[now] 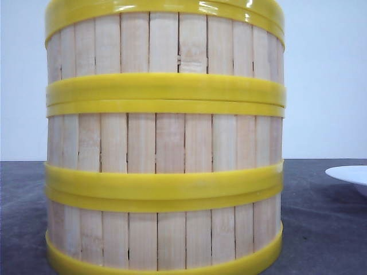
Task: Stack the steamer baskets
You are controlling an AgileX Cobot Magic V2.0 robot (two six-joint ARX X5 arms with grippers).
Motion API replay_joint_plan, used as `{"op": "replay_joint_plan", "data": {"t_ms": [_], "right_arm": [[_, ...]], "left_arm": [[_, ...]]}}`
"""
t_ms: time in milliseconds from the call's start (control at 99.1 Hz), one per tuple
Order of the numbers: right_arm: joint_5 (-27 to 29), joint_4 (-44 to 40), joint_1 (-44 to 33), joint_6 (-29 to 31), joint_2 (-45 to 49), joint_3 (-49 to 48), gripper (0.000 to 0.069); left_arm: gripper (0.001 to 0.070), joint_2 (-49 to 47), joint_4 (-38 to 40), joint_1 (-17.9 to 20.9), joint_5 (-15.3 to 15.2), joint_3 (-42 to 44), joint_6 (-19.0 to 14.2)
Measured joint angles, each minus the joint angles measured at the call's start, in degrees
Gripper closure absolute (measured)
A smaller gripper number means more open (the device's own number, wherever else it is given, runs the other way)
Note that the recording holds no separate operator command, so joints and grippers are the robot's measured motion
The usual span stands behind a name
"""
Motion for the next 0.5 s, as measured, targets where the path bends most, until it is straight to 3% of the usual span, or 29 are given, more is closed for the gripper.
{"op": "replay_joint_plan", "data": {"t_ms": [222, 504], "right_arm": [[0.02, 0.0, 0.0, 0.0, 0.0, 0.0, 0.0686], [0.02, 0.02, 0.0, 0.0, 0.0, 0.0, 0.0686]], "left_arm": [[0.0682, -3.61, 4.44, 2.14, -0.02, -9.86, 0.0], [0.0682, -5.07, 5.64, 2.14, -1.27, -13.46, 0.0]]}}
